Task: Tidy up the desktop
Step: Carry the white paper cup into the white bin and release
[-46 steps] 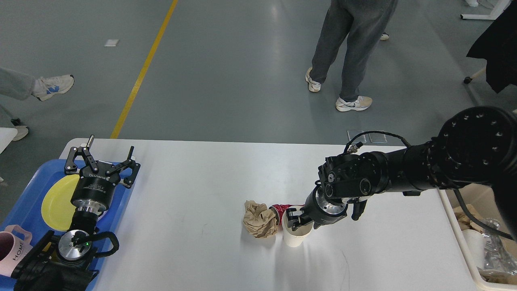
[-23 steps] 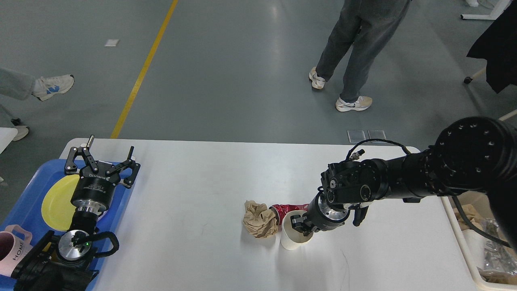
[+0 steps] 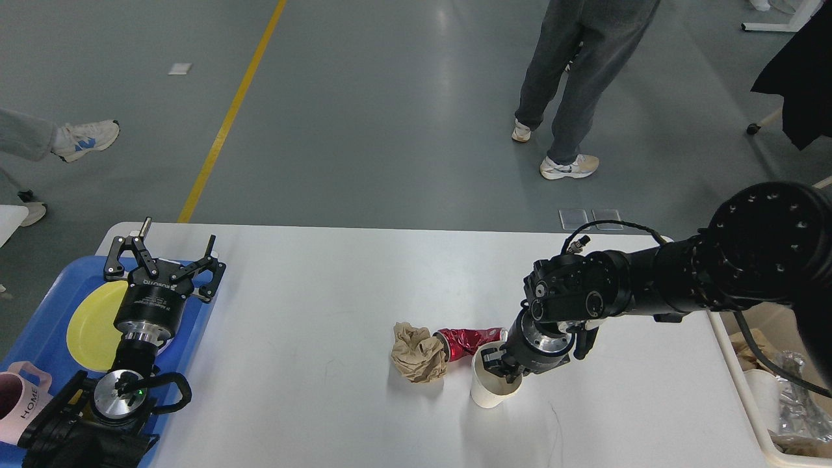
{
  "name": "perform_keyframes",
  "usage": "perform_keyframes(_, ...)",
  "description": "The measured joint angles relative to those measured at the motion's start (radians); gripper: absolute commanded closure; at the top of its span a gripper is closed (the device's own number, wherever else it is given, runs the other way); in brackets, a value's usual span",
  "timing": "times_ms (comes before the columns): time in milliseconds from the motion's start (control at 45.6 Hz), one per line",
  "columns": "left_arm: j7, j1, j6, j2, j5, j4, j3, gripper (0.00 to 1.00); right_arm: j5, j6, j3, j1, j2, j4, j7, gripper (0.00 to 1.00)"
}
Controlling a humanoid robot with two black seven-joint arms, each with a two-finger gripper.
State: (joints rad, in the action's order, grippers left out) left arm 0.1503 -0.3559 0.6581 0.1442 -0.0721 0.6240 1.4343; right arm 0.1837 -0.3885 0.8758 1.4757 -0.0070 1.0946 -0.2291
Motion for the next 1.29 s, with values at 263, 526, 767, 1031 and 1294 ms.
perform_keyframes(263,-0.001,0.000,0.000,0.000,0.000,0.000,0.000,0.04,-0.054,-0.070,0.021,0.168,-0.125,0.145,-0.001,1.00)
perform_keyframes(526,-0.001,-0.001,0.000,0.000,0.000,0.000,0.000,0.04,-0.116,-0.230,0.225,0.597,-0.245,0.411,0.001,1.00)
perform_keyframes(767,0.000,0.000,0.000,0.000,0.000,-0.001,0.000,0.04,-0.118,-0.358,0.355,0.900,-0.304,0.579,0.015,1.00)
perform_keyframes(1031,0.000,0.000,0.000,0.000,0.000,-0.001,0.000,0.04,-0.106,-0.371,0.538,0.929,-0.266,0.581,0.248,1.00)
perform_keyframes(1294,0.000,0.000,0.000,0.000,0.000,-0.001,0.000,0.04,-0.088,-0.358,0.665,0.910,-0.298,0.522,0.295,1.00)
